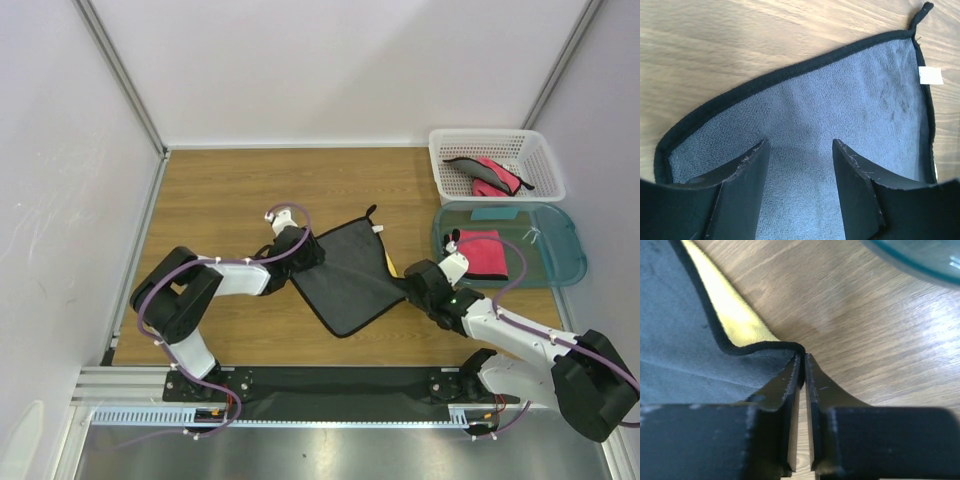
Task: Fold and stack the towels
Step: Flatten out the crumpled towel
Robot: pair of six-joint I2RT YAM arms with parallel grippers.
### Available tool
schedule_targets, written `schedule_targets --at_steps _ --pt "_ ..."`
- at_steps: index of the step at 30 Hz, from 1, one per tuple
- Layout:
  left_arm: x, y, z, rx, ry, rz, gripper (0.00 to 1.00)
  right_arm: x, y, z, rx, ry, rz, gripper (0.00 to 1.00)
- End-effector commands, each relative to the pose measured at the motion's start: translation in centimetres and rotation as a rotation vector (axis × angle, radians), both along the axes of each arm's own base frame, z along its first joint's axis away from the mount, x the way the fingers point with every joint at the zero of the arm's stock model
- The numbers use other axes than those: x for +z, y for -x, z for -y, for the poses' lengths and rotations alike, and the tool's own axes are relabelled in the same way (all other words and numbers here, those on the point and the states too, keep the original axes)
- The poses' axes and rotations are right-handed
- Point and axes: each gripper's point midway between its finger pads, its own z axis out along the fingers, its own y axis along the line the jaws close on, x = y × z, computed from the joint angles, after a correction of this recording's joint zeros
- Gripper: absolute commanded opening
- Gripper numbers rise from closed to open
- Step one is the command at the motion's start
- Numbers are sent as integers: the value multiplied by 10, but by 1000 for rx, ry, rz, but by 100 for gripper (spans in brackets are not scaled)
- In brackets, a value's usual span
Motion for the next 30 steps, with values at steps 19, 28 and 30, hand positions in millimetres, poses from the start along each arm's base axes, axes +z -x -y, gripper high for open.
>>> schedule_targets --at_steps 19,28,30 --pt "-12 20 -64 48 -124 -37 63 75 -67 -85 404 -10 192 38" --pt "-7 21 -122 188 -137 -32 63 37 -98 -149 552 -26 127 35" --pt "-6 23 -131 221 -130 -32 63 34 -110 -164 575 -27 122 35"
